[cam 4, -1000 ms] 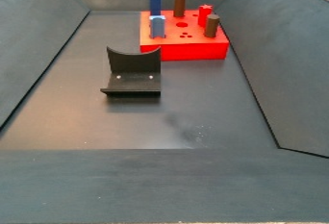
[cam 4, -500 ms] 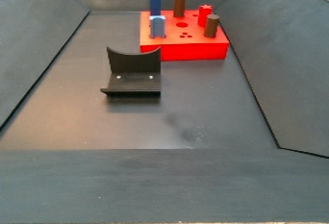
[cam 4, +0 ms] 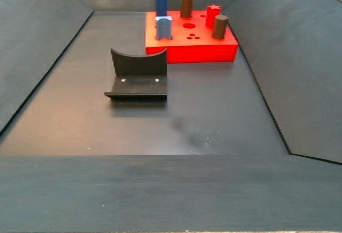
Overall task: Pick up the square-circle object. Move up. Rotate the square-circle object. Move to above the board. Insert the square-circle object.
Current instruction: Insert the square-circle object.
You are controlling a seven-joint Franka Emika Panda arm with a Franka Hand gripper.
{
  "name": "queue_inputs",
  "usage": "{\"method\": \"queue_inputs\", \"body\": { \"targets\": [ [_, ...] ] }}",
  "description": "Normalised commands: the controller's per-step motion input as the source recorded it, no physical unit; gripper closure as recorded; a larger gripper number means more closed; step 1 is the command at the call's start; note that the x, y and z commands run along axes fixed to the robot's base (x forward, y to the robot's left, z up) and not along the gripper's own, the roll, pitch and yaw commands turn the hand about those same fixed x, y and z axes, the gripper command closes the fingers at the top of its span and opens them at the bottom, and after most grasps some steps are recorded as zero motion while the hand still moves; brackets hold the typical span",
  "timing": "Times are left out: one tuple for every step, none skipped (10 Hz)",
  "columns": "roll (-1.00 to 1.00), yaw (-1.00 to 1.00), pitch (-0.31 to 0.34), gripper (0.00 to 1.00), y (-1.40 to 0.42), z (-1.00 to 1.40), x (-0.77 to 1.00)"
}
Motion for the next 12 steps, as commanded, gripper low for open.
{"method": "queue_inputs", "body": {
  "targets": [
    [0.0,-1.0,0.0,1.0,0.0,0.0,-0.03],
    [0.0,-0.96,0.0,1.0,-0.01,0.0,-0.07],
    [0.0,-0.94,0.0,1.0,-0.03,-0.03,-0.08],
    [0.0,-1.0,-0.016,1.0,0.0,-0.09,-0.02],
    [0.0,-1.0,-0.019,1.0,0.0,-0.1,-0.02],
    [0.0,-1.0,-0.003,1.0,0.0,-0.07,-0.03],
    [0.0,-1.0,0.0,1.0,0.0,0.0,-0.02],
    [0.0,-1.0,0.0,1.0,0.0,0.0,-0.02],
    [0.0,-0.94,0.0,1.0,-0.06,0.0,-0.06],
    [0.0,-0.8,-0.011,1.0,-0.15,-0.09,-0.18],
    [-0.01,-0.67,-0.047,1.0,-0.25,-0.17,-0.29],
    [-0.03,-0.62,-0.064,1.0,-0.28,-0.21,-0.32]
  ]
}}
